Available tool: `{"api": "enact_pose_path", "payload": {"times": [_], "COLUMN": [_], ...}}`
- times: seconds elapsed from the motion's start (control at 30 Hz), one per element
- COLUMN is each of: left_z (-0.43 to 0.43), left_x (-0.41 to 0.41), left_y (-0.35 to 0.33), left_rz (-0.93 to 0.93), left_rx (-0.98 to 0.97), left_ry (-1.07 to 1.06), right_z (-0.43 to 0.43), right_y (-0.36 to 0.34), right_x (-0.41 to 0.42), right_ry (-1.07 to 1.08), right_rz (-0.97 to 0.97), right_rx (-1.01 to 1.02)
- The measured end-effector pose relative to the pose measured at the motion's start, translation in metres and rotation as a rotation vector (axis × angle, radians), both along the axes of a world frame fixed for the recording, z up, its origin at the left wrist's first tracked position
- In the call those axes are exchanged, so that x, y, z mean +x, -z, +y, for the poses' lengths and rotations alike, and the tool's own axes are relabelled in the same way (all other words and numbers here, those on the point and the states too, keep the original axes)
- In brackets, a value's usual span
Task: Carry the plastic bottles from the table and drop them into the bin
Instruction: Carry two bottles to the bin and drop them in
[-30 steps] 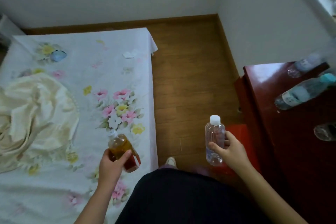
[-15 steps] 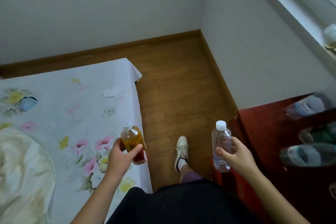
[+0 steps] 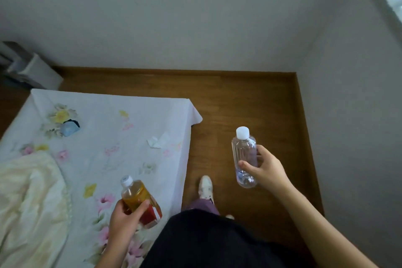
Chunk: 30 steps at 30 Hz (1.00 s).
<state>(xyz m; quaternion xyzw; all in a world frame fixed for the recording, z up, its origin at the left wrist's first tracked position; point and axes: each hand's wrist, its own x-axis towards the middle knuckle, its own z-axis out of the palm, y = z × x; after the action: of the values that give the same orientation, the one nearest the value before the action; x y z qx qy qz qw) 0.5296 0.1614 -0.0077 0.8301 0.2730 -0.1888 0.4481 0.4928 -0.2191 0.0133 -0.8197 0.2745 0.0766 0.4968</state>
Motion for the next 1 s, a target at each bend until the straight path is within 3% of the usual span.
{"api": "enact_pose_path", "payload": {"times": [0.2, 0.63, 0.8, 1.0], "left_z": [-0.055, -0.243, -0.293, -0.31], "left_x": [0.118, 0.394, 0.468, 0.526], "left_y": [0.012, -0.007, -0.003, 0.001], "left_rz": [-0.007, -0.087, -0.081, -0.054], "left_rx": [-0.015, -0.079, -0.072, -0.029], "left_ry": [-0.056, 0.352, 0.283, 0.006], "right_z": [-0.052, -0.181, -0.239, -0.288], "right_y": [0.011, 0.016, 0.028, 0.021], "right_x": [0.104, 0.236, 0.324, 0.473], "right_ry": [0.006, 0.285, 0.253, 0.007], "right_rz": [-0.003, 0.093, 0.103, 0.087], "right_rx": [0.006, -0.043, -0.016, -0.056]}}
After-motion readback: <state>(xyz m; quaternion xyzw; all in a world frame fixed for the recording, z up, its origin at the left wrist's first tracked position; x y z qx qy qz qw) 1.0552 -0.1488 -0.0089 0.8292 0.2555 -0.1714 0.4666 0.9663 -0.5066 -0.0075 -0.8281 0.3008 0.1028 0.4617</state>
